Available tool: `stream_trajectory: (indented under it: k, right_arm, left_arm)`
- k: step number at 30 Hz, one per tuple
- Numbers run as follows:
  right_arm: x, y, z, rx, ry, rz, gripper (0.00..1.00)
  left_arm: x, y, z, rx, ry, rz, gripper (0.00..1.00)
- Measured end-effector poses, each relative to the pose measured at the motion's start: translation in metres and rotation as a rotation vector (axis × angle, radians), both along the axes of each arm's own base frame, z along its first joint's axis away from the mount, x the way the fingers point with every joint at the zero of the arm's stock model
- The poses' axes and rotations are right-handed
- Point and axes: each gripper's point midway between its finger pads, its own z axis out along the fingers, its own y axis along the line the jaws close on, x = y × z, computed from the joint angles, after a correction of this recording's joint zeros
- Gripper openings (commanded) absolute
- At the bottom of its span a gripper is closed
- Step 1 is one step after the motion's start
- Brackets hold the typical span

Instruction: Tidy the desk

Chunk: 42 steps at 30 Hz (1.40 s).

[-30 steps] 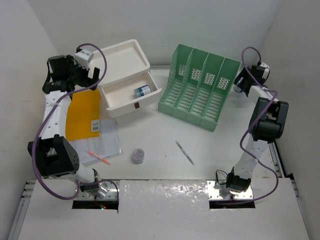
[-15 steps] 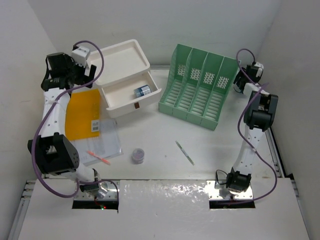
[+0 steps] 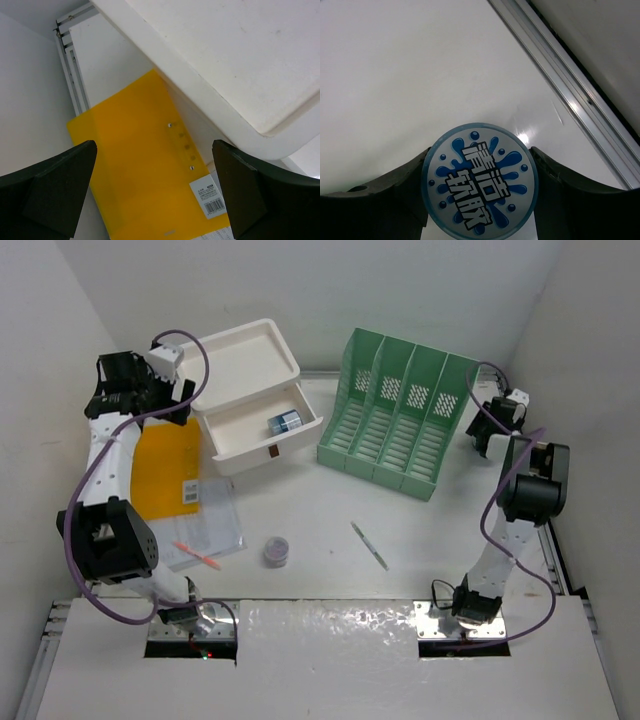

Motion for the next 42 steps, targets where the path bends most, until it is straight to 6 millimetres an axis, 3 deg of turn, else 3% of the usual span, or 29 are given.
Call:
stream_trajectory:
  k: [5,8,12,16,19,22,24,26,31,37,42]
  right_arm:
    - [-0.045,0.017,0.029,-0.010,-0.014,0.002,0.00]
    - [-0.070,0.029,0.067,-0.031,-0.071,0.005,0.00]
    - [-0.112,0.046,0.136,-0.066,-0.189,0.017,0.00]
    - [-0.141,0.072,0.218,-0.104,-0.346,0.117,0.00]
    - [-0.150,0.125,0.268,-0.110,-0.458,0.330,0.00]
    - [-0.157,0.218,0.295,-0.100,-0.536,0.669,0.00]
    - [-0.169,0.282,0.294,-0.079,-0.550,0.911,0.00]
    - [-0.180,0.331,0.285,-0.064,-0.552,1.086,0.00]
    - [-0.210,0.428,0.238,-0.030,-0.552,1.418,0.00]
    - [-0.234,0.514,0.203,-0.056,-0.551,1.668,0.00]
    - [-0.237,0.545,0.214,-0.071,-0.649,1.713,0.00]
  left_arm:
    - [-0.006,-0.008,0.011,0.002,-0.022,-0.043,1.00]
    - [-0.016,-0.017,0.021,0.007,-0.041,-0.094,1.00]
    - [-0.034,-0.038,0.035,0.001,-0.073,-0.201,1.00]
    - [-0.055,-0.081,0.049,-0.056,-0.099,-0.356,1.00]
    - [-0.069,-0.133,0.051,-0.131,-0.081,-0.494,1.00]
    - [-0.084,-0.185,0.050,-0.235,-0.031,-0.602,1.00]
    - [-0.096,-0.209,0.054,-0.328,0.003,-0.643,1.00]
    - [-0.100,-0.220,0.062,-0.417,0.018,-0.643,1.00]
    - [-0.106,-0.239,0.087,-0.614,0.020,-0.632,1.00]
    - [-0.119,-0.249,0.088,-0.746,0.071,-0.607,1.00]
    - [-0.125,-0.252,0.078,-0.774,0.123,-0.600,1.00]
